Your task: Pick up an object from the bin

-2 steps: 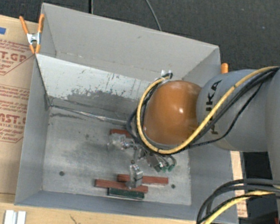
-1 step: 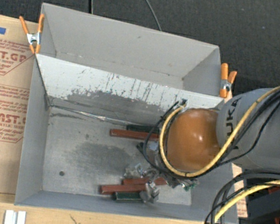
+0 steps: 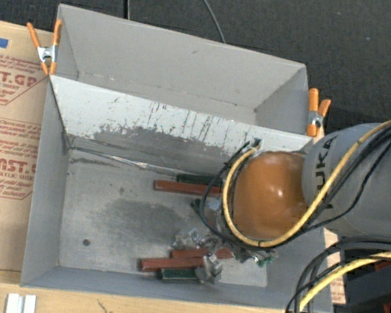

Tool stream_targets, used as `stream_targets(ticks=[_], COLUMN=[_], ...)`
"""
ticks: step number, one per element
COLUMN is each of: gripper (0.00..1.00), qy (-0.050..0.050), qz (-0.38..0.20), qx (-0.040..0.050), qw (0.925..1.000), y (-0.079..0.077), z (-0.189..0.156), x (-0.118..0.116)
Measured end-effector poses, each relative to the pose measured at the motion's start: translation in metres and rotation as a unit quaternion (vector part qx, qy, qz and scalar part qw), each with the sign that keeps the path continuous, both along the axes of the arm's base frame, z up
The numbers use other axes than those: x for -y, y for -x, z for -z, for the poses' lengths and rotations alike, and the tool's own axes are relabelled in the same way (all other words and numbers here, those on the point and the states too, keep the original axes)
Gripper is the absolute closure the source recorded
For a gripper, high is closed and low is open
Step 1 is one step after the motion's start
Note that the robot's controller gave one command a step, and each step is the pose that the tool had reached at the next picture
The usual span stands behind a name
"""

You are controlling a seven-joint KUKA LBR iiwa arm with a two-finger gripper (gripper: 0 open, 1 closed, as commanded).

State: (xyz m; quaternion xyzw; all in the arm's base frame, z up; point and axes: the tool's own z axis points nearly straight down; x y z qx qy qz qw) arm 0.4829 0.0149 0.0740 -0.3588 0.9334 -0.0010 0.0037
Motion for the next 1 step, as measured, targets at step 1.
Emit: stream_targets(ticks=[1], gripper=[1.00], qy=[-0.001], qz=[-0.016], qx=[-0.0009], qw=[0.9999], y=[-0.0187], z=[-0.1676], x=[-0.0158])
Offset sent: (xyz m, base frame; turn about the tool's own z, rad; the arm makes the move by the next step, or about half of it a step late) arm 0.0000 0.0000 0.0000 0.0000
